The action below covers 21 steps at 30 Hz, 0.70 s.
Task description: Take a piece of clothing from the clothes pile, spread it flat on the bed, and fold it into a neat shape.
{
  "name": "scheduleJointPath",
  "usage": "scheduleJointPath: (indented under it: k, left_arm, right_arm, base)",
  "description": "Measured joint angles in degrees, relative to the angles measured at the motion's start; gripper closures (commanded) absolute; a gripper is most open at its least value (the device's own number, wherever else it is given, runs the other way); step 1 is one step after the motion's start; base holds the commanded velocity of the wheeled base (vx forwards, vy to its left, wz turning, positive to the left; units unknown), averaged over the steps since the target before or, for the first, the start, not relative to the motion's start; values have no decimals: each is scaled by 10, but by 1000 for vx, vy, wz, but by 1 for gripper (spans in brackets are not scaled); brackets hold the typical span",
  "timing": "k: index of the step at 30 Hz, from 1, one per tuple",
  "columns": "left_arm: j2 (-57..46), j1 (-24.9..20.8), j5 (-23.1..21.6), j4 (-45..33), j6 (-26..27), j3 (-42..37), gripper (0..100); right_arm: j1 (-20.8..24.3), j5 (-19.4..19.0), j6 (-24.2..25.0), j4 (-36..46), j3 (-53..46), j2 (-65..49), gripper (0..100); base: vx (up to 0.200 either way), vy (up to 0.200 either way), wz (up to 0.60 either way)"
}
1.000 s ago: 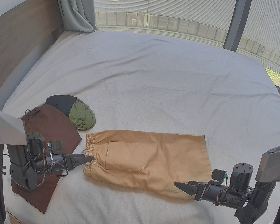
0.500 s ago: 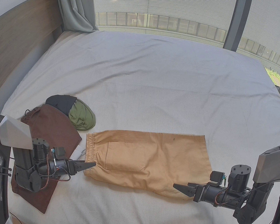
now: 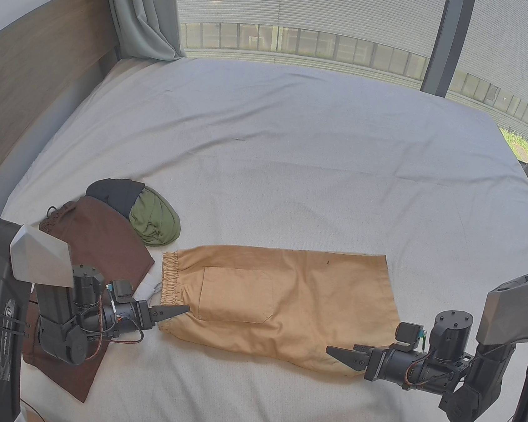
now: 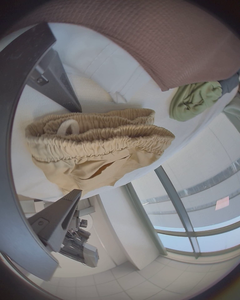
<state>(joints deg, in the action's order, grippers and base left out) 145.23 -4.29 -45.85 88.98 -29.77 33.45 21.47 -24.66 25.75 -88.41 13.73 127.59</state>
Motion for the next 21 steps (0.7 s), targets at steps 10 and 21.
scheduleJointPath:
  k: [10,21]
  left_arm:
    - [-16,-33,78,-2,-77,0,0]
    - [-20,-68,150,-2,-84,5,0]
  right_arm:
    - [-1,0,0,0,0,0,0]
    - [-3,-1,-1,-1,1,0,0]
  base:
    - [0,0,0]
    - [0,0,0]
